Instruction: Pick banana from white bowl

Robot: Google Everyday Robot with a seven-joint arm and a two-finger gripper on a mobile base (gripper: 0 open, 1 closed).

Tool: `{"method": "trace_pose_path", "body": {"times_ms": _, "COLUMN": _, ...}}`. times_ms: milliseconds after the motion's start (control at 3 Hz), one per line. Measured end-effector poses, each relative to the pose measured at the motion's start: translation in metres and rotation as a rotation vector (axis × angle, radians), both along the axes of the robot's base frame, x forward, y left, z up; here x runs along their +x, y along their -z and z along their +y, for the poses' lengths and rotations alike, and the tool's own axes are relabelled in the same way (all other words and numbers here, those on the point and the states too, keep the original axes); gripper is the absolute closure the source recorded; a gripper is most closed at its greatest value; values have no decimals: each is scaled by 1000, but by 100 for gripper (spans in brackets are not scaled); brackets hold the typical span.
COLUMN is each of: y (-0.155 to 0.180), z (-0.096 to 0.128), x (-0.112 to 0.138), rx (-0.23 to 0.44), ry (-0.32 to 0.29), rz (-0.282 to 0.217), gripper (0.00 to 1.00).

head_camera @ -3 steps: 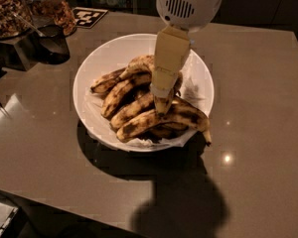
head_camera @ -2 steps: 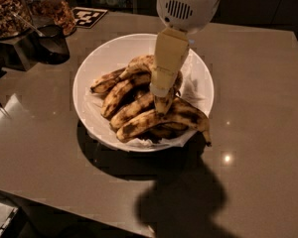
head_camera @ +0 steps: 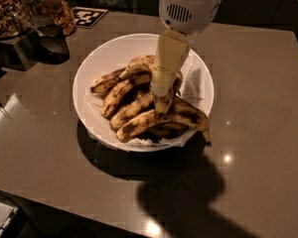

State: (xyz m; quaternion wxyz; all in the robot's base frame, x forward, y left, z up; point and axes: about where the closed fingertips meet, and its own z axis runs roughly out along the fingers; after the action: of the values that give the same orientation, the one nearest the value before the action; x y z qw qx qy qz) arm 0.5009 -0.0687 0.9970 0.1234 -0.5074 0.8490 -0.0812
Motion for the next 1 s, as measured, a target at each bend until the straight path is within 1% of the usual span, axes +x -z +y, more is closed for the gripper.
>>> {"method": "trace_pose_path", "body": {"times_ms": 667, "y": 2, "z": 2, "x": 0, "rx": -21, "ry": 16, "rz": -10, "gripper": 0}}
{"method": "trace_pose_path", "body": {"times_ms": 1000, "y": 4, "z": 6, "x": -6, "rx": -45, "ry": 2, "rz": -16, "gripper": 0}}
